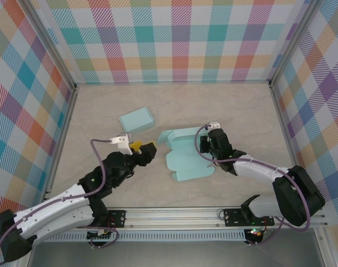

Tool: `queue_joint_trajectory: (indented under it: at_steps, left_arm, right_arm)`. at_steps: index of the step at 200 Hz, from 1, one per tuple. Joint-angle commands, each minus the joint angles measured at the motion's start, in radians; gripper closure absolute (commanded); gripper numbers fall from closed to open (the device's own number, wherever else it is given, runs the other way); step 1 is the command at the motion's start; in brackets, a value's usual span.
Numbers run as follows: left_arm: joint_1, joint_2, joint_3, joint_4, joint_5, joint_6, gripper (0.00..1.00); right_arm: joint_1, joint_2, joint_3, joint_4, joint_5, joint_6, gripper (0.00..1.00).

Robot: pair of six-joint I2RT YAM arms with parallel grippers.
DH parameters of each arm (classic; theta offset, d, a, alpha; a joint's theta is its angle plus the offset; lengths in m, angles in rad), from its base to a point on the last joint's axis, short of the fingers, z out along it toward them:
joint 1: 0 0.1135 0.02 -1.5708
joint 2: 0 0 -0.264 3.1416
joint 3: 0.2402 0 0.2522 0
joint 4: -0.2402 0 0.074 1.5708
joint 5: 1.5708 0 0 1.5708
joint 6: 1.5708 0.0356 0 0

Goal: Fold the paper box

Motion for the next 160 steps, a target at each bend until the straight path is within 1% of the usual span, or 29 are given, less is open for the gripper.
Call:
queue_joint_trajectory:
  at_steps: [1,12,34,55,77,111,133,160]
  left_arm:
    - [0.074,-0.024,0.017,-0.183,-0.164,0.032,0.22]
    - [0.128,-0.014,0.018,-0.180,-0.145,0.033,0.22]
    - [0.241,0.058,0.019,-0.123,-0.056,0.036,0.23]
    - [0.295,0.173,0.029,-0.046,-0.015,0.054,0.25]
    - [0.307,0.302,0.063,0.022,0.008,0.109,0.28]
    - [0.309,0.469,0.095,0.159,0.106,0.181,0.35]
    - [0.309,0.548,0.101,0.213,0.191,0.195,0.39]
    - [0.301,0.601,0.077,0.280,0.289,0.173,0.44]
  right_arm:
    - [0.008,-0.004,0.012,0.011,-0.017,-0.014,1.00]
    - [0.009,-0.005,0.011,0.011,-0.018,-0.015,1.00]
    - [0.011,-0.004,0.012,0.011,-0.028,-0.015,1.00]
    - [0.012,-0.001,0.013,0.013,-0.029,-0.015,1.00]
    - [0.013,0.009,0.014,0.012,-0.027,-0.015,1.00]
    - [0.015,0.030,0.020,0.013,-0.019,-0.011,1.00]
    - [0.015,0.051,0.028,0.007,-0.007,-0.006,1.00]
    - [0.015,0.090,0.047,-0.002,0.029,0.004,1.00]
